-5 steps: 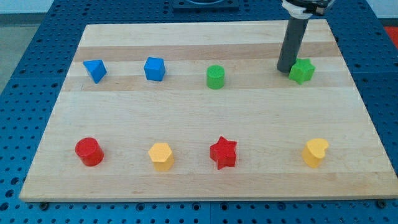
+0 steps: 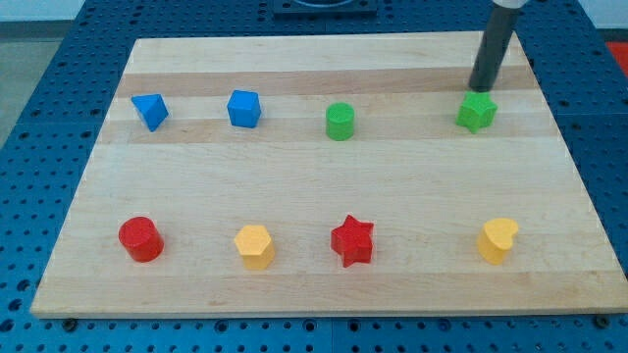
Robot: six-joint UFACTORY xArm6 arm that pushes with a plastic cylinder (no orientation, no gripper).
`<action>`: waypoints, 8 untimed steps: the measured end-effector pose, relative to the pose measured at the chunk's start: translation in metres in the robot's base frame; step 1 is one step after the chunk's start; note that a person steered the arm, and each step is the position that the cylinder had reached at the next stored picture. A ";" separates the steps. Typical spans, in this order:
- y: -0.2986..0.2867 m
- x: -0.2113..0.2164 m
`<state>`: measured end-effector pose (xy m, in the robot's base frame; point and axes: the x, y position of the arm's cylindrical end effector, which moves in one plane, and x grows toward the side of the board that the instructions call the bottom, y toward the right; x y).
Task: Move your arm to the right side of the board
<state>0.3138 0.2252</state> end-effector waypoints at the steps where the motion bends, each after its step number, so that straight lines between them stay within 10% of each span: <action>1: 0.026 0.000; 8: 0.092 0.123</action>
<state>0.4365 0.3169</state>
